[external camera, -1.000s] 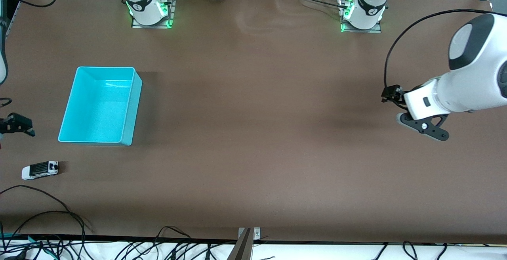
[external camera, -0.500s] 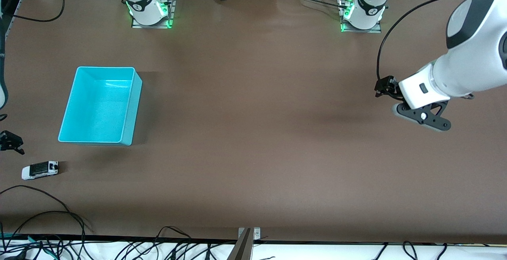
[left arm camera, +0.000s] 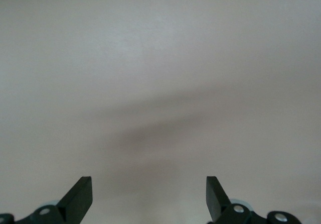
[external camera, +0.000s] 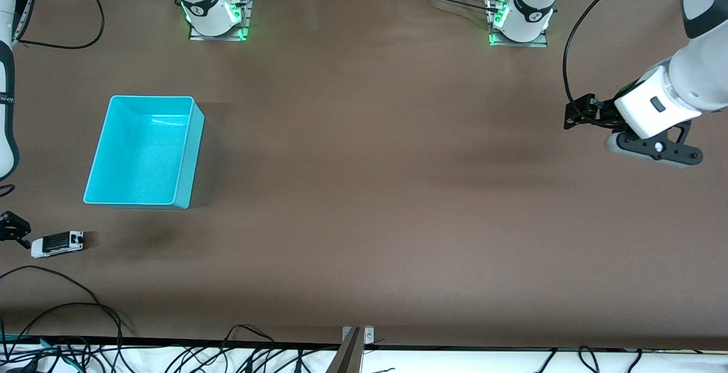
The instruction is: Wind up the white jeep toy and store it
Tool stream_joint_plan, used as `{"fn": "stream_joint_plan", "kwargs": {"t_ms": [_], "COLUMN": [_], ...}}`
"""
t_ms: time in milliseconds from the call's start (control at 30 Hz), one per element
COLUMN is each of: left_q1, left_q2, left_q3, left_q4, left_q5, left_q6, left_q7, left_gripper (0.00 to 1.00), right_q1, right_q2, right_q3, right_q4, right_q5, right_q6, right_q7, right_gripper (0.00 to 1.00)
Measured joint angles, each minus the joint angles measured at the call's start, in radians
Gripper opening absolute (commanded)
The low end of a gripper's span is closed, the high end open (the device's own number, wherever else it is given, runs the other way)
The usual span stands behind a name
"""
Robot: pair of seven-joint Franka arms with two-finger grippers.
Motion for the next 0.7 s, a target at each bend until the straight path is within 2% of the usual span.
{"fn": "stream_joint_plan", "kwargs": {"t_ms": [200,300,400,533,700], "left_q1": [-0.035,-0.046,-0.080,-0.124,-0.132], "left_q2": [-0.091,-0.135,-0.176,-0.210,-0.218], "left_q3": [0.040,0.053,0.096,0.157,0.175], "left_q4": [-0.140,-0.205,-0.258,-0.301,-0.311], "left_q5": [0.000,0.000,0.000,0.000,0.000], "left_q6": [0.106,0.128,0.134,0.137,0.133], "left_q7": [0.022,0.023,0.023,0.025,0.026], "left_gripper": [1.00,1.00,1.00,1.00,1.00], "right_q1": [0.007,0.009,0.009,0.008,0.004], "right_q2": [0.000,0.000,0.000,0.000,0.003], "right_q3": [0.008,0.008,0.008,0.008,0.007], "right_q4": [0.010,0.011,0.012,0.012,0.012], "right_q5": [0.000,0.000,0.000,0.000,0.000], "right_q6": [-0.014,-0.020,-0.035,-0.067,-0.102], "right_q7": [-0.109,-0.201,-0.313,-0.463,-0.660], "right_gripper": [1.00,1.00,1.00,1.00,1.00]}}
